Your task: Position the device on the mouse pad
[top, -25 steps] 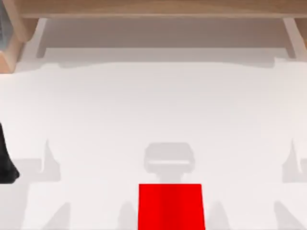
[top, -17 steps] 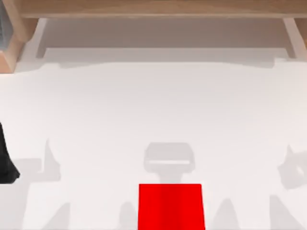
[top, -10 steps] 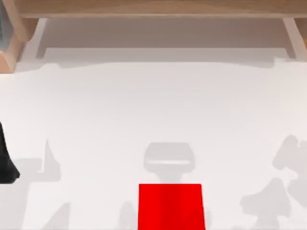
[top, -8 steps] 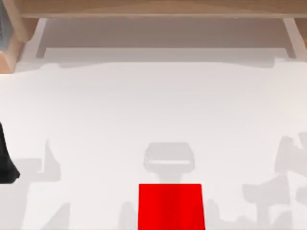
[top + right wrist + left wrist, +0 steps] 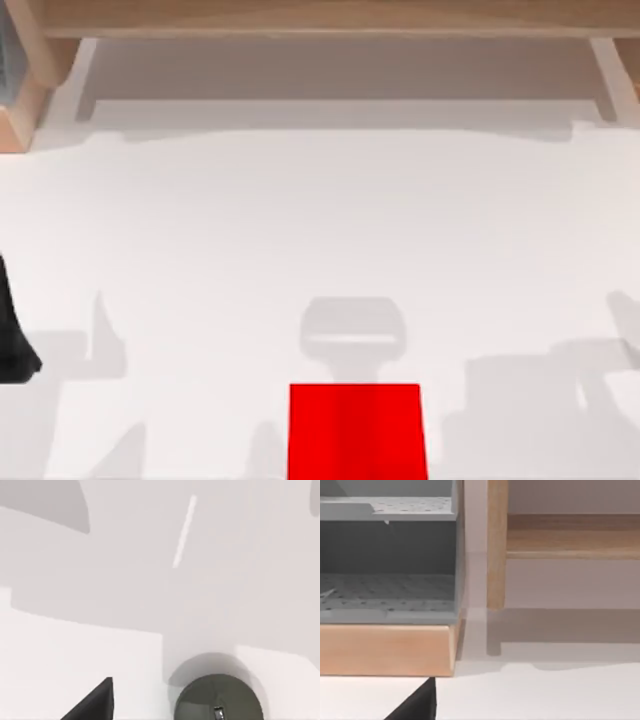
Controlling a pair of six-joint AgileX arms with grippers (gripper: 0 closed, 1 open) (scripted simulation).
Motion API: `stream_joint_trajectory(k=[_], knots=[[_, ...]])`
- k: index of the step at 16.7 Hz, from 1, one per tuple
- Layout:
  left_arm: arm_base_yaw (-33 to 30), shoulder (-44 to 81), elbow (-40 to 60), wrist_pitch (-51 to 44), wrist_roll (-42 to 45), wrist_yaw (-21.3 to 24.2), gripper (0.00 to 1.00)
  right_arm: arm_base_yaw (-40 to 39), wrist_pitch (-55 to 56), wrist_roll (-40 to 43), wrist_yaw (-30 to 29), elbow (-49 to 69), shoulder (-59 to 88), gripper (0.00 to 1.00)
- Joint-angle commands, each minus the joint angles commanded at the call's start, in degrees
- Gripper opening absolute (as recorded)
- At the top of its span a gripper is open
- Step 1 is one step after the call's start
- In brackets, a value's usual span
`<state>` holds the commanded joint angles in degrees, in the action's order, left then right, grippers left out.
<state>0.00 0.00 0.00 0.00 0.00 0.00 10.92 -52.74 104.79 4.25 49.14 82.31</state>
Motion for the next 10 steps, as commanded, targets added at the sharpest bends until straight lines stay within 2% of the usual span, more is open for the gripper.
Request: stream_joint_trajectory(k=[5,10], knots=[[0.0,0.0,0.0,0.0,0.0,0.0,1.00,7.5,-6.4,16.4,-2.8,9.2,7.4,1.00],[0.0,0.0,0.0,0.0,0.0,0.0,1.00,11.2,-8.3,22.1,-4.3,13.0,9.0,1.00]])
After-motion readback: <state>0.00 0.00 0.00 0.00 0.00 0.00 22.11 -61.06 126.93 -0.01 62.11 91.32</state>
